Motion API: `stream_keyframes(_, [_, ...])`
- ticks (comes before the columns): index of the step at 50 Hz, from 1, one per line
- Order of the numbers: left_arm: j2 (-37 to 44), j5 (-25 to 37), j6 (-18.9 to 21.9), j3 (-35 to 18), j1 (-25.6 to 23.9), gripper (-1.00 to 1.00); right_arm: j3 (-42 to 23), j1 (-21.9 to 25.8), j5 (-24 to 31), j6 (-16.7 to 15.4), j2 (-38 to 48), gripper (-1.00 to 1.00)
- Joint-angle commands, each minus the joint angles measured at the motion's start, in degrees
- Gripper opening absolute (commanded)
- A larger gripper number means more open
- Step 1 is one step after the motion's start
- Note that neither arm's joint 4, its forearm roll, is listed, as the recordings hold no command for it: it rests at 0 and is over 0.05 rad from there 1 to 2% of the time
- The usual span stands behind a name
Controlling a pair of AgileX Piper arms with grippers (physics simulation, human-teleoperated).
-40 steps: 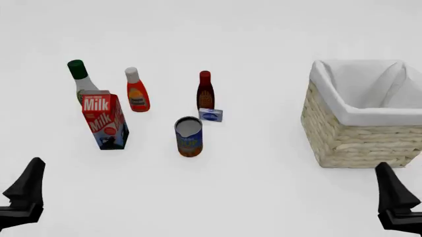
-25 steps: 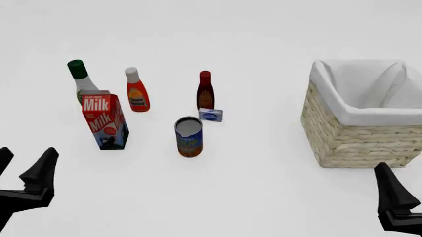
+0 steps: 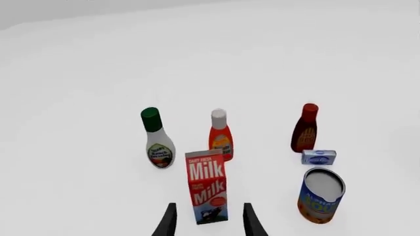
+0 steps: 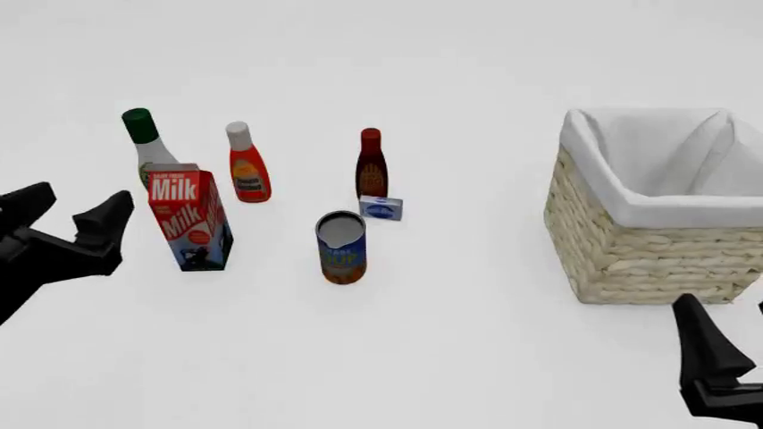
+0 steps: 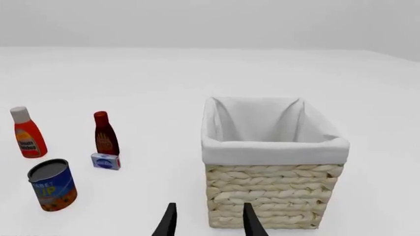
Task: Pick the ketchup and place it in the basket.
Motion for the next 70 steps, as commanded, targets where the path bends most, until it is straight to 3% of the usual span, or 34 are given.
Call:
stream_keyframes(1, [6.7,8.2,2.4,-12.0,-2.0,1.00,0.1,0.1,-1.5,-0.6,2.1,1.00])
stream_keyframes(8, [12.0,13.3,0.2,-19.6,-4.2,1.00,0.1,0.0,-2.1,-0.8,3.0,1.00])
stream_keyframes(13, [15.1,16.9,0.9,-25.0,-5.1,1.00,0.1,0.3,-2.8,-0.6,4.2,1.00])
stream_keyframes(15, [16.6,17.7,4.4,-26.8,-4.5,1.00,0.1,0.5,-3.3,-0.4,4.5,1.00])
stream_keyframes(19, [19.4,19.5,4.3,-30.5,-3.6,1.00,0.1,0.8,-2.9,-0.2,3.9,1.00])
stream_keyframes(20, [20.2,19.7,6.0,-31.3,-2.7,1.00,0.1,0.8,-3.1,-0.2,4.1,1.00])
stream_keyframes(23, [21.8,20.5,4.4,-33.6,-3.7,1.00,0.1,1.0,-3.6,-0.1,4.8,1.00])
stream_keyframes(24, [24.0,22.2,1.8,-35.4,-5.2,1.00,0.1,1.0,-3.7,-0.1,5.0,1.00])
stream_keyframes(26, [24.4,22.1,3.0,-36.5,-4.5,1.00,0.1,1.1,-4.1,0.0,5.4,1.00])
stream_keyframes(30, [28.0,24.8,0.5,-41.0,-5.8,1.00,0.1,1.0,-4.1,0.0,5.1,1.00])
stream_keyframes(40, [35.6,29.6,-0.7,-51.2,-7.0,1.00,0.1,0.8,-4.8,-0.3,6.2,1.00])
stream_keyframes(60, [47.7,32.5,0.0,-63.0,-4.8,1.00,0.1,0.5,-5.2,-0.4,6.7,1.00])
stream_keyframes(70, [52.3,32.4,-0.5,-66.2,-4.6,1.00,0.1,0.6,-5.7,-0.3,7.4,1.00])
